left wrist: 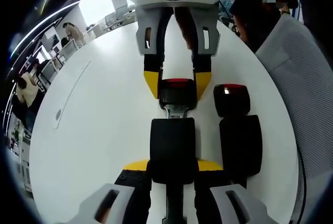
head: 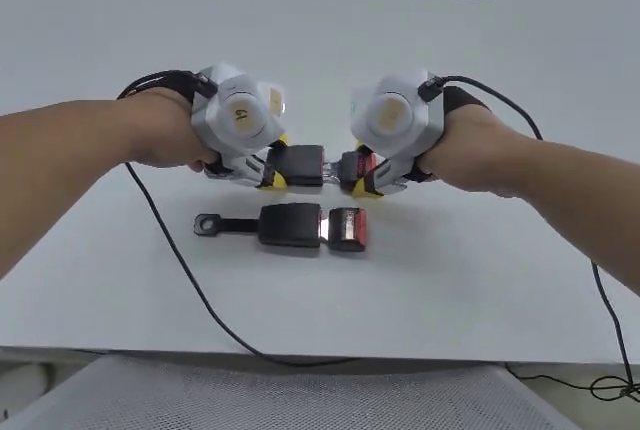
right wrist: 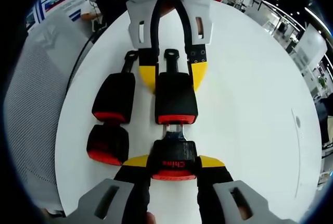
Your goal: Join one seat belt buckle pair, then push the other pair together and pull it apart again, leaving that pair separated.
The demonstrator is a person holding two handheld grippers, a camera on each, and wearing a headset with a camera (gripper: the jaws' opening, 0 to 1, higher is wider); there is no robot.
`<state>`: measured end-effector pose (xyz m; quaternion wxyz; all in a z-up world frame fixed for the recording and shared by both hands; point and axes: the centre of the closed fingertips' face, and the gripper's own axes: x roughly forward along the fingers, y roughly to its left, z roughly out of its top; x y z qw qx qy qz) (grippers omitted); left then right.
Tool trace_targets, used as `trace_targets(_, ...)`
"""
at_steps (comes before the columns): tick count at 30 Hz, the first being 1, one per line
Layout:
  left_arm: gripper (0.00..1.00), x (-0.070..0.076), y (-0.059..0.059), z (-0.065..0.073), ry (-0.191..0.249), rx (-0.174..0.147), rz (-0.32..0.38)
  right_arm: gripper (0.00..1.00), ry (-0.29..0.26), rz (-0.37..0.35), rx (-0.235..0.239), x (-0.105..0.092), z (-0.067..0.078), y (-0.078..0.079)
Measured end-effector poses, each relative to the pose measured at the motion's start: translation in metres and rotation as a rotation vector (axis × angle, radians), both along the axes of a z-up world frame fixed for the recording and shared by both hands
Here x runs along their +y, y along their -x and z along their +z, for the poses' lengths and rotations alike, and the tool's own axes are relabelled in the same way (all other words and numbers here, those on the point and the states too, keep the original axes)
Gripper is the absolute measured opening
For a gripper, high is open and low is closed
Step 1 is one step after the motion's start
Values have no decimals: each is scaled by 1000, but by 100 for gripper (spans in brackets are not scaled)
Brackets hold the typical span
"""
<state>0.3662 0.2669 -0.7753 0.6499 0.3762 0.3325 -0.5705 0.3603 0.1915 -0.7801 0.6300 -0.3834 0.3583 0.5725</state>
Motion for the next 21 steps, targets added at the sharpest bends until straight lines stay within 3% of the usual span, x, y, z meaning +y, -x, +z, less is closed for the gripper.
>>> trace_targets(9,32,2,-1,-1,9,0,4,32,-13,-11,-6,-13,-2,-2)
trace_targets(21,32,1,1,0,10,-2,8,32,39,-44,-6,-71,-2,5)
